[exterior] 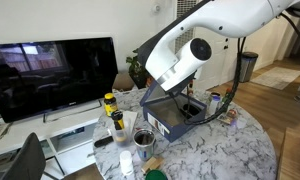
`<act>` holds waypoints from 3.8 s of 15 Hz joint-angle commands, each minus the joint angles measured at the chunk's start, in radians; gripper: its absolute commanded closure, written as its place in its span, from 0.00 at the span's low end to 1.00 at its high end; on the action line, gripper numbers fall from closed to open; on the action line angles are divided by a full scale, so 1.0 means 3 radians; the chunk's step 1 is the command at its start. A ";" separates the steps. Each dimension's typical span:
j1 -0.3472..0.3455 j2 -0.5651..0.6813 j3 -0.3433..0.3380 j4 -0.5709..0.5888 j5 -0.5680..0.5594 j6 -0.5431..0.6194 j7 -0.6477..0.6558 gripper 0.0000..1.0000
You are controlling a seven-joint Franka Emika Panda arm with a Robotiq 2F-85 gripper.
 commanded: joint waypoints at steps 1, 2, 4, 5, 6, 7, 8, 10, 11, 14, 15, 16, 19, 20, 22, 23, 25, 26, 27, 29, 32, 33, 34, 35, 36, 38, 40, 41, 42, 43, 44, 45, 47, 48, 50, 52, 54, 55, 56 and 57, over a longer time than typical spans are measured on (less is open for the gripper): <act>0.0075 0.0004 -0.0061 0.0005 -0.0128 0.0213 -0.0004 1.00; 0.0087 -0.0004 -0.0070 -0.0008 -0.0191 0.0283 -0.0022 1.00; 0.0088 -0.0014 -0.0067 -0.0013 -0.0285 0.0387 -0.0044 1.00; 0.0087 -0.0013 -0.0061 -0.0010 -0.0323 0.0420 -0.0046 1.00; 0.0080 -0.0008 -0.0050 -0.0005 -0.0346 0.0433 -0.0046 1.00; 0.0072 0.0011 -0.0035 -0.0001 -0.0354 0.0410 -0.0046 1.00; 0.0067 0.0026 -0.0025 0.0001 -0.0358 0.0385 -0.0045 1.00; 0.0064 0.0071 -0.0016 0.0001 -0.0342 0.0362 -0.0057 1.00; 0.0066 0.0088 -0.0020 0.0001 -0.0346 0.0367 -0.0061 1.00; 0.0061 0.0125 -0.0022 -0.0014 -0.0341 0.0368 -0.0063 1.00; 0.0058 0.0133 -0.0019 -0.0019 -0.0332 0.0362 -0.0063 1.00; 0.0058 0.0143 -0.0018 -0.0021 -0.0328 0.0363 -0.0068 1.00; 0.0036 0.0135 0.0017 -0.0049 -0.0265 0.0301 -0.0092 1.00; 0.0031 0.0133 0.0020 -0.0056 -0.0250 0.0294 -0.0105 1.00; 0.0021 0.0126 0.0029 -0.0072 -0.0223 0.0265 -0.0111 1.00; 0.0019 0.0129 0.0031 -0.0073 -0.0205 0.0266 -0.0127 1.00; -0.0001 0.0123 0.0057 -0.0079 -0.0126 0.0221 -0.0171 1.00; -0.0014 0.0117 0.0072 -0.0082 -0.0066 0.0193 -0.0204 1.00; -0.0034 0.0106 0.0096 -0.0079 0.0024 0.0155 -0.0247 1.00; -0.0059 0.0096 0.0124 -0.0072 0.0191 0.0094 -0.0343 1.00; -0.0088 0.0086 0.0150 -0.0053 0.0428 -0.0004 -0.0491 1.00; -0.0105 0.0080 0.0164 -0.0046 0.0500 -0.0044 -0.0535 1.00; -0.0120 0.0076 0.0173 -0.0046 0.0571 -0.0082 -0.0579 1.00; -0.0139 0.0067 0.0184 -0.0043 0.0649 -0.0123 -0.0630 1.00; -0.0163 0.0050 0.0201 -0.0045 0.0731 -0.0182 -0.0676 1.00; -0.0222 0.0015 0.0235 -0.0052 0.0925 -0.0274 -0.0828 1.00; -0.0299 -0.0044 0.0279 -0.0085 0.1134 -0.0372 -0.1026 1.00; -0.0337 -0.0055 0.0292 -0.0089 0.1233 -0.0394 -0.1149 1.00; -0.0380 -0.0078 0.0315 -0.0096 0.1330 -0.0437 -0.1257 1.00; -0.0418 -0.0090 0.0334 -0.0093 0.1420 -0.0457 -0.1371 0.95; -0.0463 -0.0101 0.0357 -0.0085 0.1515 -0.0494 -0.1487 0.73; -0.0503 -0.0105 0.0377 -0.0073 0.1601 -0.0515 -0.1595 0.70; -0.0579 -0.0111 0.0423 -0.0058 0.1759 -0.0526 -0.1826 0.64; -0.0611 -0.0104 0.0438 -0.0047 0.1826 -0.0514 -0.1927 0.58; -0.0678 -0.0089 0.0472 -0.0038 0.1947 -0.0485 -0.2122 0.42; -0.0733 -0.0079 0.0505 -0.0020 0.2053 -0.0450 -0.2301 0.26; -0.0792 -0.0071 0.0535 -0.0004 0.2143 -0.0426 -0.2458 0.11; -0.0815 -0.0067 0.0545 0.0004 0.2176 -0.0411 -0.2528 0.05; -0.0838 -0.0060 0.0555 0.0013 0.2208 -0.0399 -0.2589 0.00; -0.0863 -0.0056 0.0569 0.0011 0.2241 -0.0397 -0.2655 0.07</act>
